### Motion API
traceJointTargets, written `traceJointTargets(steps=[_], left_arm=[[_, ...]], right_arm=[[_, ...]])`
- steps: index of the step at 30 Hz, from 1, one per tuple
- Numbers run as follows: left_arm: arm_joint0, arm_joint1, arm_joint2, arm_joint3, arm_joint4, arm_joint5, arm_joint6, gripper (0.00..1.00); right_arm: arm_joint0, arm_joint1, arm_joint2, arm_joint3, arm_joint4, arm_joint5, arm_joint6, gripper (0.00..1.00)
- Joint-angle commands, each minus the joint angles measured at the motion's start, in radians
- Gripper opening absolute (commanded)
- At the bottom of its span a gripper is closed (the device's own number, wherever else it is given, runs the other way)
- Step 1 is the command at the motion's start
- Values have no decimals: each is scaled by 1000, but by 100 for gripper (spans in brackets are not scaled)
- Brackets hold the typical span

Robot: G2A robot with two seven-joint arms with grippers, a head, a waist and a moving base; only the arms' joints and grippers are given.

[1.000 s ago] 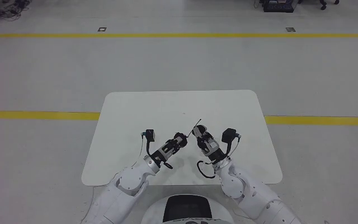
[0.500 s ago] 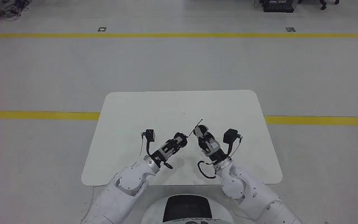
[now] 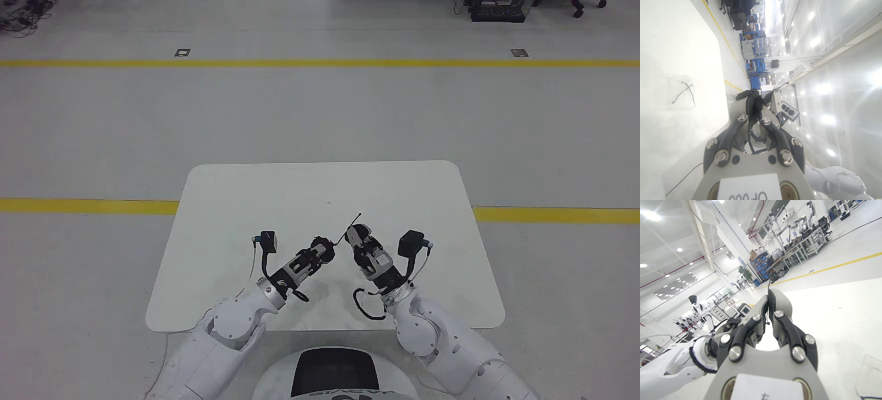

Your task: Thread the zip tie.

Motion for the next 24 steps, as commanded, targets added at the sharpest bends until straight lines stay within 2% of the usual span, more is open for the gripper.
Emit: traceJointTargets(steps=[1, 24], left_arm=[[0, 0, 0, 0, 0, 0, 0, 0], [0, 0, 0, 0, 0, 0, 0, 0]], right_arm=[[-1, 0, 0, -1, -2, 0, 1, 0], [-2, -10, 7, 17, -27, 0, 17, 0]])
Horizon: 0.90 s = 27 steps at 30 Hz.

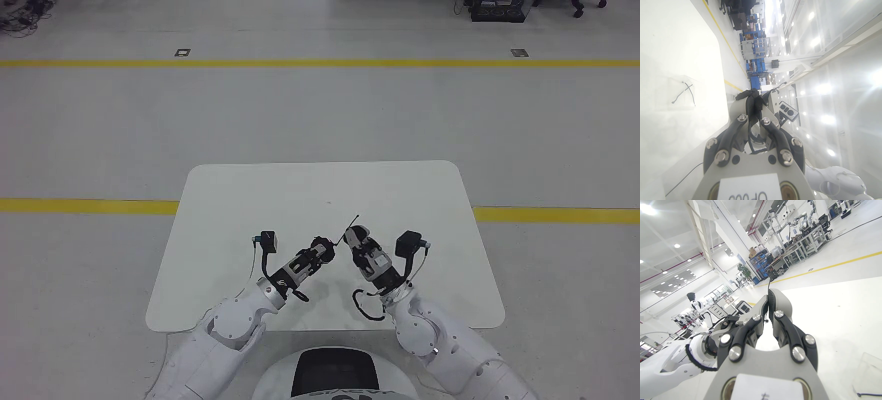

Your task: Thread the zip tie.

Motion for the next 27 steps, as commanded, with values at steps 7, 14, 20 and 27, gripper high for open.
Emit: traceJointTargets(steps=[7, 14, 20, 27], left_arm=[[0, 0, 0, 0, 0, 0, 0, 0], [0, 0, 0, 0, 0, 0, 0, 0], [0, 0, 0, 0, 0, 0, 0, 0], [0, 0, 0, 0, 0, 0, 0, 0]], right_arm=[[-3, -7, 6, 7, -15, 0, -4, 0], [-9, -6, 5, -12, -16, 0, -17, 0], [-9, -3, 6, -13, -21, 0, -24, 0], [-4, -4, 6, -6, -21, 0, -25, 0]])
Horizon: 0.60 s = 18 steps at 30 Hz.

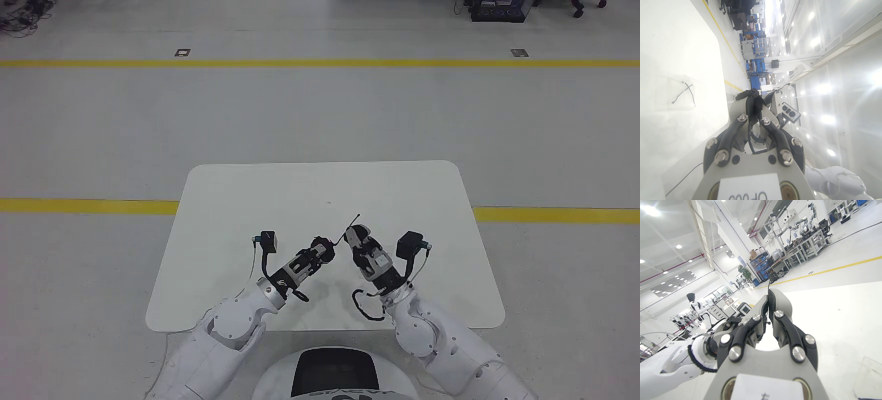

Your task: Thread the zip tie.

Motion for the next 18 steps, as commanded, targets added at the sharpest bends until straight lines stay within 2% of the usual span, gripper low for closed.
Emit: traceJointTargets(steps=[1, 18], left_arm=[[0, 0, 0, 0, 0, 0, 0, 0], [0, 0, 0, 0, 0, 0, 0, 0]], right_arm=[[2, -1, 0, 3, 0, 0, 2, 0], [8, -12, 2, 26, -21, 0, 8, 0]])
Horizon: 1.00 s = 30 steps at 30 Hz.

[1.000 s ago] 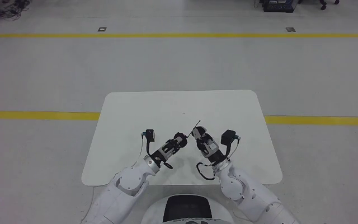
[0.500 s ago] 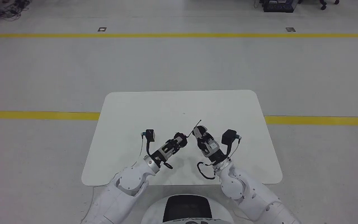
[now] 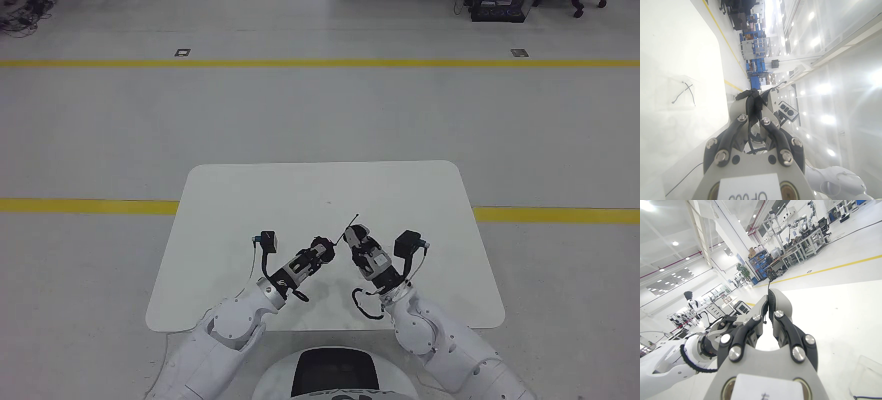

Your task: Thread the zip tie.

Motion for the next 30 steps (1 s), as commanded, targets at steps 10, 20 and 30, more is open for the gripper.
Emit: traceJointTargets(steps=[10, 20, 30], left_arm=[[0, 0, 0, 0, 0, 0, 0, 0], [0, 0, 0, 0, 0, 0, 0, 0], [0, 0, 0, 0, 0, 0, 0, 0]], right_arm=[[-7, 1, 1, -10, -16, 0, 13, 0], [-12, 6, -2, -10, -21, 0, 21, 0], [-13, 13, -4, -10, -11, 0, 33, 0]])
